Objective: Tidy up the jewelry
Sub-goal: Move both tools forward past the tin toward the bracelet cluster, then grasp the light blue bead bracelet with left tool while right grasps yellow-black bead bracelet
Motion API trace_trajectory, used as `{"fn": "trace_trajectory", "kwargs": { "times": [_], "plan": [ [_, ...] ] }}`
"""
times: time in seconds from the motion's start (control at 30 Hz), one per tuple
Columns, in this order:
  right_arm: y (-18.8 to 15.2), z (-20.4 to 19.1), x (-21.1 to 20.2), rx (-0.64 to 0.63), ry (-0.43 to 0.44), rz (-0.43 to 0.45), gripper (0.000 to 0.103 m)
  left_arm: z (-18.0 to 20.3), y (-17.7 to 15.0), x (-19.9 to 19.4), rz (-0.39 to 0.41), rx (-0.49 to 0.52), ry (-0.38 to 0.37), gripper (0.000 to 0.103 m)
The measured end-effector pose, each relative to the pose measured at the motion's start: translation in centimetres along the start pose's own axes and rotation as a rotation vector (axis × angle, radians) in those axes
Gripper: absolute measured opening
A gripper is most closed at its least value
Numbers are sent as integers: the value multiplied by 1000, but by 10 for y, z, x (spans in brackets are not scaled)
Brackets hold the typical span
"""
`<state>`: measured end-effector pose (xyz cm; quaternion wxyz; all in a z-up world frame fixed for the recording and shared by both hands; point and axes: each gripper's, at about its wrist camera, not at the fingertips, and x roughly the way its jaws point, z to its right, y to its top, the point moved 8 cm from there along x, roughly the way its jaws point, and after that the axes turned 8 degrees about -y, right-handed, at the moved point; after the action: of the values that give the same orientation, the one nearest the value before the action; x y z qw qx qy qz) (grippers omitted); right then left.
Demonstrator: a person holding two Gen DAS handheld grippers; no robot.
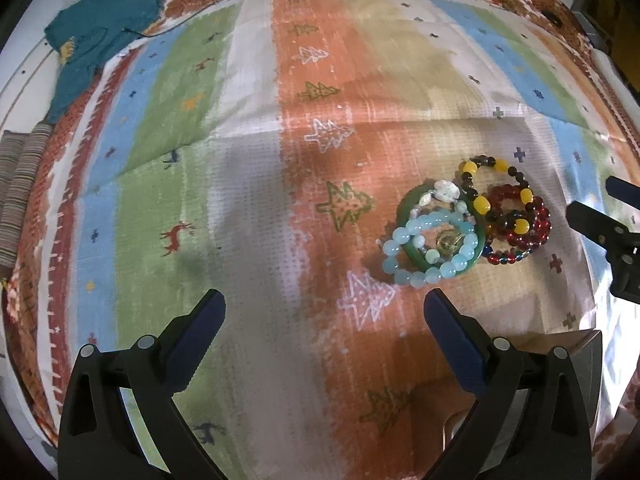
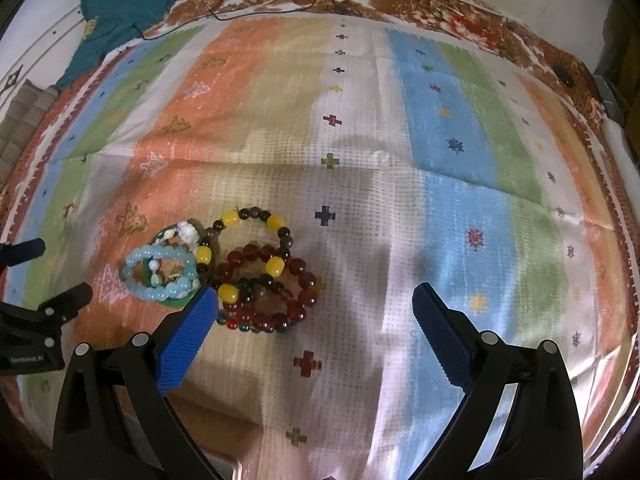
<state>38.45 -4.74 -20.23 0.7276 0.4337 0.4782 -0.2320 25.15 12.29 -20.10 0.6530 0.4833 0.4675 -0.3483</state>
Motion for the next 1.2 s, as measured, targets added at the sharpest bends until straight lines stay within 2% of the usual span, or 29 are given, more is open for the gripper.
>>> {"fn": "trace_trajectory", "kwargs": {
  "times": [0.37, 0.6, 0.67, 0.9, 1.03, 1.1, 1.17, 1.2],
  "plan": [
    [10, -12, 26, -15, 13, -36, 99, 7, 11, 15, -16, 25, 23, 97],
    [19, -12, 39, -26, -12, -40, 98, -2, 20, 28, -10, 13, 73, 97],
    [20, -13, 44, -30, -12, -51, 86, -4, 22, 32, -10, 1, 73, 97],
    [22, -18, 59, -39, -4, -76, 84, -4, 24, 47, -35, 7, 63, 97],
    [25, -21, 64, -37, 10, -86, 76, -4, 23, 54, -47, 13, 68, 96],
    [28, -22, 66, -37, 15, -85, 69, -4, 22, 57, -49, 17, 66, 95],
    [29, -25, 68, -44, 12, -90, 54, -4, 21, 59, -50, 18, 65, 94],
    [28, -26, 69, -49, 12, -94, 53, -4, 22, 60, -48, 18, 63, 92]
  ]
}}
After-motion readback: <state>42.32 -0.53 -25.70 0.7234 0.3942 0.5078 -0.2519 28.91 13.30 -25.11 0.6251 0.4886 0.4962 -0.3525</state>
